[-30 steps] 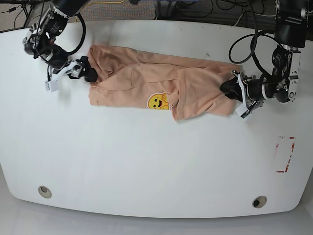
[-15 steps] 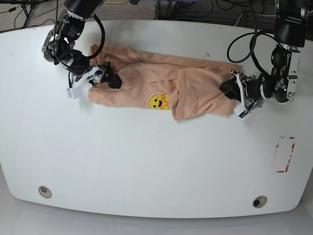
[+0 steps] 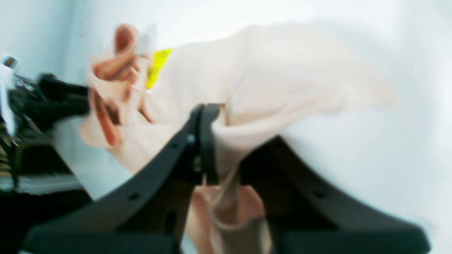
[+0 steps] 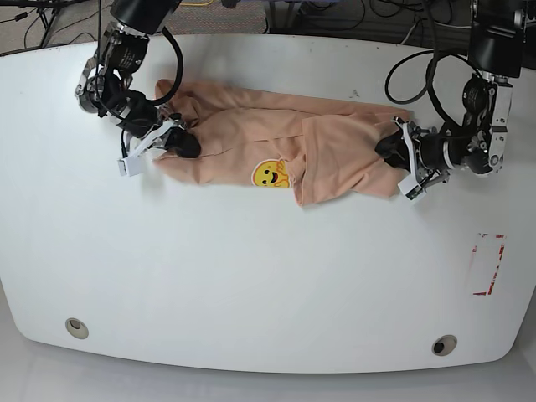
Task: Layout the t-shirt on the table in an organized manner, then fold the t-shirt properly
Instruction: 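Grasp the opposite shirt end with the right gripper, holding with the left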
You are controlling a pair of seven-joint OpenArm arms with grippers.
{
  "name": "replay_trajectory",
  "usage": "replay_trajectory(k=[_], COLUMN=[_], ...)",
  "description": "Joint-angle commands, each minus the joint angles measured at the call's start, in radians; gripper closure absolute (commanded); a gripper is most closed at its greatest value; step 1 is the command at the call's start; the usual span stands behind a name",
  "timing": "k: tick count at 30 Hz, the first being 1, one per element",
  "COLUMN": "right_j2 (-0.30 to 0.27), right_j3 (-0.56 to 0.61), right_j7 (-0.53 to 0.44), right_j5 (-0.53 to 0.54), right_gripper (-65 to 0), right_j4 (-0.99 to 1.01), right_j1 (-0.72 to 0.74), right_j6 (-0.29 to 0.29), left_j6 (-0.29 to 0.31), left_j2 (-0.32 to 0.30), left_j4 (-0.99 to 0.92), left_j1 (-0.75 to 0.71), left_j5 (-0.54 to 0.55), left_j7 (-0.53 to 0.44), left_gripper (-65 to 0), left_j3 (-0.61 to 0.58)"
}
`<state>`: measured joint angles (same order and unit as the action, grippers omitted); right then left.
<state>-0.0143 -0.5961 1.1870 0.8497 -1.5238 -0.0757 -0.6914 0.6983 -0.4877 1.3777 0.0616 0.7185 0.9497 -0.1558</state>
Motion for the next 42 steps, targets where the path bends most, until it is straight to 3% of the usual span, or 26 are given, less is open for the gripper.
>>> replay_trajectory(k=[1, 4, 11, 18, 28, 32, 38, 42], right_j2=[-0.063, -0.102, -0.149, -0.154, -0.154, -0.155, -0.157, -0.168], right_j3=[-0.002, -0.002, 0.0, 0.003, -0.005, -0.006, -0.008, -0.072], right_j7=[-0.019, -0.019, -0.014, 0.0, 0.001, -0.015, -0.088, -0.098], right_j5=[0.026, 0.026, 0.029, 0.029, 0.024, -0.002, -0.114, -0.128], right_gripper=[-8.7, -9.5, -9.5, -10.0, -10.6, -19.2, -41.1, -47.7], right_j4=[-0.024, -0.053, -0.186, -0.284, -0.232, -0.191, -0.189, -0.183], right_j1=[0.011, 0.006, -0.019, -0.023, -0.031, -0.029, -0.052, -0.059], right_j6=[-0.007, -0.007, -0.007, -0.007, -0.007, -0.007, -0.007, -0.007], left_j6=[-0.068, -0.105, -0.107, -0.107, -0.102, -0.102, -0.102, -0.102], left_j2=[0.027, 0.07, 0.183, 0.324, 0.346, 0.343, 0.309, 0.309], left_j4=[0.004, 0.004, 0.004, 0.004, 0.004, 0.004, 0.004, 0.004], left_j1=[0.013, 0.031, 0.073, 0.096, 0.094, 0.094, 0.094, 0.093], left_j5=[-0.058, -0.11, -0.248, -0.432, -0.491, -0.491, -0.489, -0.489], left_j7=[0.033, 0.033, 0.032, 0.036, 0.036, 0.036, 0.036, 0.036], left_gripper=[-15.8, -15.8, -15.8, -15.8, -15.8, -15.8, -15.8, -15.8], left_j3=[-0.005, -0.015, -0.074, -0.077, -0.075, -0.069, -0.069, -0.067])
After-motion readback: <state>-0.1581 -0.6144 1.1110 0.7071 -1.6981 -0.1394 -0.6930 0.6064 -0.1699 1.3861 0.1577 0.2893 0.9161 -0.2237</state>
